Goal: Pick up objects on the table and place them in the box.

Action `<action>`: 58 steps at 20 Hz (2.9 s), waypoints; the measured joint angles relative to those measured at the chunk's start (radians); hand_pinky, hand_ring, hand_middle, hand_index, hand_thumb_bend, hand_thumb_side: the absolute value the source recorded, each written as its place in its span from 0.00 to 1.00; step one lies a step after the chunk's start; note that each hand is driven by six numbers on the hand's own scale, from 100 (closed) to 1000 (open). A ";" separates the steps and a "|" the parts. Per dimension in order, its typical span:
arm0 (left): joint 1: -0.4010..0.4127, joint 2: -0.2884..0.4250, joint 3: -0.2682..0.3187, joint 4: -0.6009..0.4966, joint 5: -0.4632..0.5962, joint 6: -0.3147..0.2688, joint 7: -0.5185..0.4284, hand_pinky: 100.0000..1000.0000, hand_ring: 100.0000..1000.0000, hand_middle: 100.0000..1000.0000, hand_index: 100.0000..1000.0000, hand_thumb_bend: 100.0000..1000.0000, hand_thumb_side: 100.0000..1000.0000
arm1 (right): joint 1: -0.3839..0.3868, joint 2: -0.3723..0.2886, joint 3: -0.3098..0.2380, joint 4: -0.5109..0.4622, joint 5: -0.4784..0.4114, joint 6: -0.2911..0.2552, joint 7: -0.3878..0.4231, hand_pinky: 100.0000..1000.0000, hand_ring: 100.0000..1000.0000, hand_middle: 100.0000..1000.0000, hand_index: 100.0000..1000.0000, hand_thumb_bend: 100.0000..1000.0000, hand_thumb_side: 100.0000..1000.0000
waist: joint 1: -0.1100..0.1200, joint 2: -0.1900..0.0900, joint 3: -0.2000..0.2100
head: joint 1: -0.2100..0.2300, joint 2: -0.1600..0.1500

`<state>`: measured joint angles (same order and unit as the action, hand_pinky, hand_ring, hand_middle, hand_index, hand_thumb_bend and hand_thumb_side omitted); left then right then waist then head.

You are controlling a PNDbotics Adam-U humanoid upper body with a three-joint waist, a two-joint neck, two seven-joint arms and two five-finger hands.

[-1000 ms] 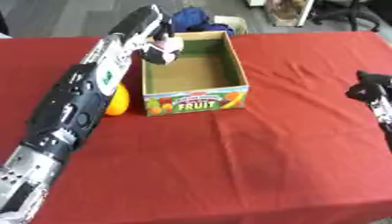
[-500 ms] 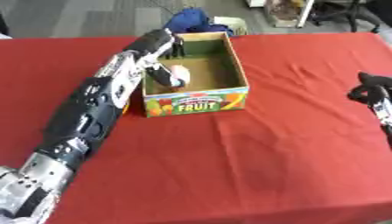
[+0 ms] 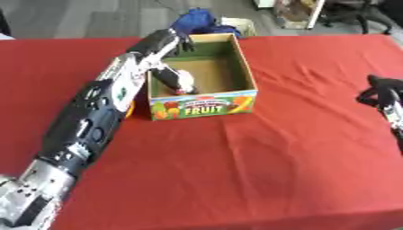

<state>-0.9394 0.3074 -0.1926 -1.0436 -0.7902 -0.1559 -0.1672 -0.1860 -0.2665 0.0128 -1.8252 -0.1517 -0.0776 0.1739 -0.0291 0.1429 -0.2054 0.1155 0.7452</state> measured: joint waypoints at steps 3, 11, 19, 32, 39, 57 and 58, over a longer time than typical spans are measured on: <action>0.022 0.048 0.008 -0.087 0.071 0.027 -0.020 0.59 0.53 0.54 0.71 0.84 0.16 | 0.001 0.000 0.000 0.001 0.000 0.000 0.000 0.80 1.00 0.54 0.71 0.00 0.37 | 0.002 -0.001 0.009 | -0.006 0.000; 0.131 0.191 0.024 -0.196 0.132 0.086 -0.144 0.59 0.53 0.54 0.70 0.81 0.06 | 0.002 -0.001 -0.007 0.004 0.001 -0.003 -0.005 0.80 1.00 0.54 0.71 0.00 0.37 | 0.014 -0.005 0.033 | -0.029 0.000; 0.228 0.272 0.023 -0.244 0.155 0.079 -0.287 0.59 0.52 0.54 0.70 0.82 0.10 | 0.004 -0.001 -0.010 0.006 0.001 -0.002 -0.007 0.80 1.00 0.54 0.71 0.00 0.37 | 0.016 -0.007 0.040 | -0.040 0.000; 0.242 0.261 -0.024 -0.134 0.116 0.068 -0.336 0.55 0.47 0.48 0.66 0.78 0.00 | 0.006 -0.001 -0.012 0.006 0.001 -0.002 -0.007 0.80 1.00 0.54 0.71 0.00 0.37 | 0.014 -0.007 0.038 | -0.043 0.000; 0.232 0.234 -0.027 -0.054 0.042 0.066 -0.235 0.50 0.37 0.36 0.55 0.64 0.02 | 0.007 -0.001 -0.013 0.006 0.001 -0.002 -0.007 0.80 1.00 0.54 0.71 0.00 0.37 | 0.014 -0.007 0.035 | -0.046 0.000; 0.209 0.220 -0.004 -0.101 -0.028 0.155 0.152 0.40 0.22 0.10 0.27 0.44 0.00 | 0.010 -0.001 -0.013 0.007 0.001 -0.002 -0.007 0.80 1.00 0.54 0.71 0.00 0.37 | 0.012 -0.008 0.036 | -0.053 0.000; 0.198 0.220 -0.001 -0.118 -0.026 0.159 0.158 0.40 0.22 0.10 0.27 0.44 0.00 | 0.010 -0.001 -0.013 0.007 0.001 -0.002 -0.007 0.80 1.00 0.54 0.71 0.00 0.37 | 0.012 -0.008 0.036 | -0.053 0.000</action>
<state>-0.7419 0.5269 -0.1937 -1.1612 -0.8163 0.0026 -0.0092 -0.1764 -0.2679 0.0001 -1.8179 -0.1502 -0.0793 0.1668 -0.0175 0.1350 -0.1696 0.0626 0.7456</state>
